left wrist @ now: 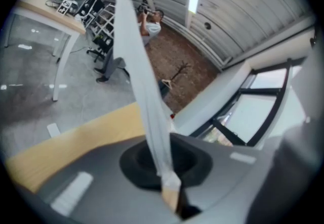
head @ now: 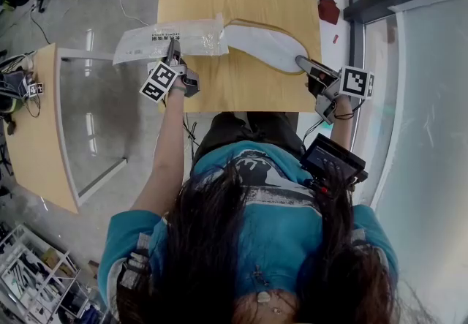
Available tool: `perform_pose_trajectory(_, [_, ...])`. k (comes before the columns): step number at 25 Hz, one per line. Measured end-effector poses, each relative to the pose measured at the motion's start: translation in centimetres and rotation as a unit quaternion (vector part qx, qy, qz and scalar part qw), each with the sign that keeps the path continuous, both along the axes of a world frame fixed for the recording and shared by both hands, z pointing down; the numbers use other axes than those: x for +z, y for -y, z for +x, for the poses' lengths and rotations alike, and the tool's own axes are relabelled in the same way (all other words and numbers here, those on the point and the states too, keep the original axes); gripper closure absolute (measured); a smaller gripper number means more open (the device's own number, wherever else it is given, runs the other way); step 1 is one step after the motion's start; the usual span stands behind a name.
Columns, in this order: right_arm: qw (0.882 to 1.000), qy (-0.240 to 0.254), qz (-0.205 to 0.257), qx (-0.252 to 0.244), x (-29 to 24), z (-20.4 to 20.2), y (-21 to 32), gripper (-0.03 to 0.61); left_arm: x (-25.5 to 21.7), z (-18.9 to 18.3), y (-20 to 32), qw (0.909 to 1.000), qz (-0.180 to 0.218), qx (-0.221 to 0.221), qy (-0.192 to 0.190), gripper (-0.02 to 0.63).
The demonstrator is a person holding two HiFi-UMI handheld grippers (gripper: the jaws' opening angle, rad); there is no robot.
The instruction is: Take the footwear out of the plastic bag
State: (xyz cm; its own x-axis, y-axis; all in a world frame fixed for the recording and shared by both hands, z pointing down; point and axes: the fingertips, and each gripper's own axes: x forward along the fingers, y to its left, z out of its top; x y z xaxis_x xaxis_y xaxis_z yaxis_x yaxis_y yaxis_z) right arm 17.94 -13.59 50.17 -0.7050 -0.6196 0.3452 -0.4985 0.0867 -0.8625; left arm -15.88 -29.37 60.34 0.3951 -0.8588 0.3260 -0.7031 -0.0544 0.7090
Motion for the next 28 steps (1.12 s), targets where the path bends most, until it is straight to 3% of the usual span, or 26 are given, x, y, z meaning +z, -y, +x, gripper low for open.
perform_pose_trajectory(7, [0.998,-0.021,0.014,0.056,-0.6,3.8,-0.3,0.499,2.3,2.1,0.2,0.9990,-0.031,-0.010,-0.029,0.615])
perform_pose_trajectory(10, [0.995,-0.009,0.006,0.098,-1.0,5.4,-0.6,0.499,3.5,4.1,0.2,0.9969,-0.051,-0.011,-0.058,0.615])
perform_pose_trajectory(19, [0.987,-0.023,0.013,0.160,-2.3,9.6,-1.3,0.499,6.3,11.1,0.6,0.9874,-0.103,-0.008,-0.119,0.615])
perform_pose_trajectory(26, [0.984,-0.014,0.029,0.176,-3.3,11.1,-0.9,0.499,7.8,14.0,1.1,0.9813,-0.138,-0.011,-0.134,0.609])
perform_pose_trajectory(28, [0.984,-0.004,0.035,0.176,-3.7,11.0,-0.5,0.499,7.8,14.8,1.2,0.9790,-0.141,-0.006,-0.147,0.579])
